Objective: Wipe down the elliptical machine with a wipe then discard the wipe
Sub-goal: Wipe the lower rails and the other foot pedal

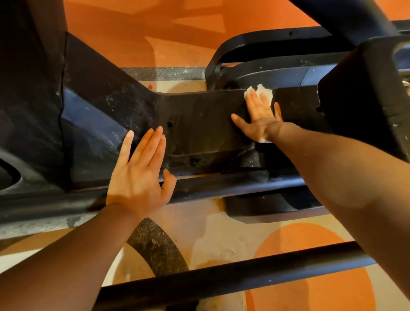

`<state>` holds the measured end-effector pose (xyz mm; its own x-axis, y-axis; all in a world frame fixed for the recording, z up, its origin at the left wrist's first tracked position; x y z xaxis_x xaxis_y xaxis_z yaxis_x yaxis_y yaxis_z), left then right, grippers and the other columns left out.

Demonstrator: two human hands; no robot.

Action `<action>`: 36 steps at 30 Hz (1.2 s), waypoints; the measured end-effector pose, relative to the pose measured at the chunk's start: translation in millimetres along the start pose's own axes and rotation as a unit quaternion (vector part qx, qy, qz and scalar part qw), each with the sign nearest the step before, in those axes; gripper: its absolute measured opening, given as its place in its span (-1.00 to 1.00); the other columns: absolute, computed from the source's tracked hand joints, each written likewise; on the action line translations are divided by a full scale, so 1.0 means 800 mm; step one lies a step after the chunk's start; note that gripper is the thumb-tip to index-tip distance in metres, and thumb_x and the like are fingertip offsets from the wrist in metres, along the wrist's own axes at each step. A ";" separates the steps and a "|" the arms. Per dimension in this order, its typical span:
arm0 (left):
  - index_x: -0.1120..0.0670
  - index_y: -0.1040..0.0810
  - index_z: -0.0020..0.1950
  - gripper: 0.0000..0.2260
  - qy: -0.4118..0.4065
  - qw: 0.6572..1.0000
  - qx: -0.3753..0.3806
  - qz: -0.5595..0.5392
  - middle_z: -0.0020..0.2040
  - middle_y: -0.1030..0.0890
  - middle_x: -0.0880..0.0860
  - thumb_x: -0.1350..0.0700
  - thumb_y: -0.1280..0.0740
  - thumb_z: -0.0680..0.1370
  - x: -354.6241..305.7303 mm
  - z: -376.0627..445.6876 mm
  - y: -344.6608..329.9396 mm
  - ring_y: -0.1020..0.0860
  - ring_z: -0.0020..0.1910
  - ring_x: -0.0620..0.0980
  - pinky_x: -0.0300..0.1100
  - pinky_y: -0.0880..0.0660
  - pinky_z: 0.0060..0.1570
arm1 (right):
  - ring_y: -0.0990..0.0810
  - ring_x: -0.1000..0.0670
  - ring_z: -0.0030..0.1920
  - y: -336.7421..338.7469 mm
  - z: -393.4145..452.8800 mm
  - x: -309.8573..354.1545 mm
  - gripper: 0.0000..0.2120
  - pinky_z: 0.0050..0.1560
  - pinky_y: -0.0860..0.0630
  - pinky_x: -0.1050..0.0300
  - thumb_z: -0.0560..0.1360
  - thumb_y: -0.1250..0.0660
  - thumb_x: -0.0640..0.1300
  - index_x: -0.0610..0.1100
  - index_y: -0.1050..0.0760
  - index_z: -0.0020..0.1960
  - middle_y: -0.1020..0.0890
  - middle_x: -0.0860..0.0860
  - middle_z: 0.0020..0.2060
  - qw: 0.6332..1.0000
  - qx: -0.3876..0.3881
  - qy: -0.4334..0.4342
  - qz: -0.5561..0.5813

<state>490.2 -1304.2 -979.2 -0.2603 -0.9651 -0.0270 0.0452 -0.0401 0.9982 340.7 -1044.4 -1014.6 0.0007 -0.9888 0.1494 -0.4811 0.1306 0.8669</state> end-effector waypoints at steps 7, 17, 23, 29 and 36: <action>0.28 -0.32 0.51 -0.41 -0.004 1.000 -0.002 0.010 0.54 -0.28 0.20 -0.04 -0.04 0.57 -0.001 -0.001 -0.002 -0.26 0.53 0.13 0.20 -0.04 0.53 | 0.35 0.03 0.54 -0.002 -0.001 0.004 -0.20 0.48 0.42 -0.07 0.57 0.02 0.35 0.02 0.36 0.57 0.33 0.11 0.55 0.998 0.001 0.033 -0.044; 0.29 -0.31 0.51 -0.41 -0.005 1.000 -0.013 0.007 0.54 -0.28 0.20 -0.01 -0.05 0.56 -0.003 0.000 0.002 -0.28 0.52 0.12 0.21 -0.06 0.52 | 0.40 0.09 0.51 -0.056 -0.032 0.126 -0.39 0.46 0.46 -0.07 0.66 0.13 0.19 0.08 0.37 0.56 0.34 0.14 0.54 0.940 0.100 0.302 -0.121; 0.28 -0.30 0.51 -0.40 -0.001 1.000 -0.003 0.007 0.55 -0.27 0.18 -0.02 -0.04 0.55 -0.003 -0.001 0.001 -0.26 0.53 0.11 0.17 -0.01 0.54 | 0.29 0.09 0.54 -0.018 0.011 0.087 -0.40 0.46 0.44 -0.13 0.64 0.12 0.24 0.12 0.28 0.58 0.27 0.18 0.55 0.988 0.037 0.146 -0.042; 0.27 -0.33 0.50 -0.42 0.000 1.000 -0.022 -0.007 0.54 -0.28 0.18 0.00 -0.10 0.55 -0.002 -0.002 0.001 -0.26 0.53 0.10 0.15 0.00 0.55 | 0.34 0.07 0.53 -0.031 -0.001 0.085 -0.39 0.41 0.49 -0.11 0.65 0.09 0.21 0.09 0.30 0.58 0.31 0.18 0.54 0.990 0.033 0.135 0.000; 0.29 -0.34 0.49 -0.42 -0.005 1.000 -0.025 -0.009 0.53 -0.30 0.19 -0.01 -0.08 0.55 -0.002 -0.001 0.001 -0.28 0.52 0.12 0.18 -0.03 0.53 | 0.42 0.24 0.43 -0.061 -0.063 0.103 -0.50 0.37 0.58 -0.09 0.69 0.18 0.09 0.21 0.36 0.53 0.32 0.29 0.50 0.942 0.151 0.291 -0.077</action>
<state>491.7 -1302.8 -978.1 -0.2703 -0.9618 -0.0433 0.0882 -0.0695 0.9937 408.2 -1128.7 -1021.0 0.5291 -0.7752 0.3452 -0.6631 -0.1238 0.7383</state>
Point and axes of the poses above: each hand's wrist, its own z-axis towards the middle knuckle, its own y-axis out of the back of the hand, x = y × z, the point moved 4 cm from there along z, towards the middle knuckle
